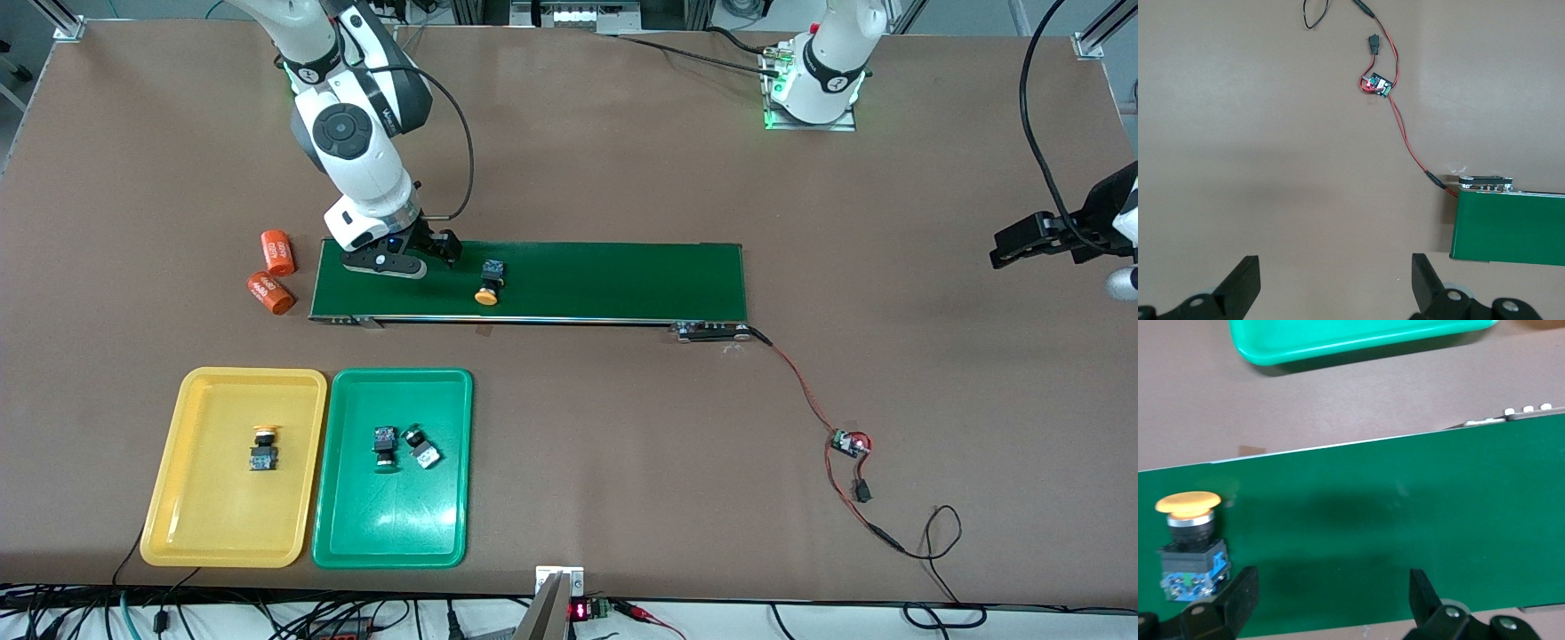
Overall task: Sort buttons by color to trays
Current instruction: 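Grasp the second orange button on the belt with the right gripper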
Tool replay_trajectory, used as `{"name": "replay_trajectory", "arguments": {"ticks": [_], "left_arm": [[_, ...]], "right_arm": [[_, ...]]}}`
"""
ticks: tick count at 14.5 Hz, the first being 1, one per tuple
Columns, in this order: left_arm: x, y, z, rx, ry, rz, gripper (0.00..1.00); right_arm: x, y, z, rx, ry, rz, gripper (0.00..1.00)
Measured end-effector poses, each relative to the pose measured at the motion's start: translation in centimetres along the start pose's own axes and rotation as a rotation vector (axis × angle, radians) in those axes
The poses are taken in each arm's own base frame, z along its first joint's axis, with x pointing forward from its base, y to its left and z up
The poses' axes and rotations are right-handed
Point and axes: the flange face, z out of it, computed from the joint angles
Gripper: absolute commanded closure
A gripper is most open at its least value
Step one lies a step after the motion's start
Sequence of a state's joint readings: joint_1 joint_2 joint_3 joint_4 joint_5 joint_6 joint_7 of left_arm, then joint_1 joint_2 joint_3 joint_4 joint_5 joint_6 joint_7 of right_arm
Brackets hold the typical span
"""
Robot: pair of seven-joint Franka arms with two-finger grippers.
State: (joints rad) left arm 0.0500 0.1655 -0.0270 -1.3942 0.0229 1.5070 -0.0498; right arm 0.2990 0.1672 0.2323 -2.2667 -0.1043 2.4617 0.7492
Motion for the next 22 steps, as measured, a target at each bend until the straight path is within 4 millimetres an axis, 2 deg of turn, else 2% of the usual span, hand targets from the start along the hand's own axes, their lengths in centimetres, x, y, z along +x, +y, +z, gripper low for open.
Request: {"name": "replay_trajectory", "arguments": {"ticks": [3, 9, 13, 19, 22], "left_arm": [[0.0, 0.0, 0.0, 0.000, 0.000, 0.000, 0.00], [0.0, 0.0, 0.0, 0.000, 0.000, 0.000, 0.00], [0.0, 0.0, 0.0, 0.000, 0.000, 0.000, 0.00], [0.0, -0.1, 0.0, 0.000, 0.000, -0.001, 0.00], [0.0, -0.1, 0.0, 0.000, 0.000, -0.002, 0.00]], "right_arm": [[0.1, -0.1, 0.4, -0.003, -0.005, 0.000, 0.00], [1.8, -1.1, -0.4, 0.021, 0.016, 0.042, 0.00], [2.5, -1.5, 0.3, 0.013, 0.021, 0.027, 0.00], [3.2, -1.6, 0.3, 0.013, 0.029, 0.027, 0.00], [3.1, -1.6, 1.4, 0.003, 0.013, 0.023, 0.00]]}}
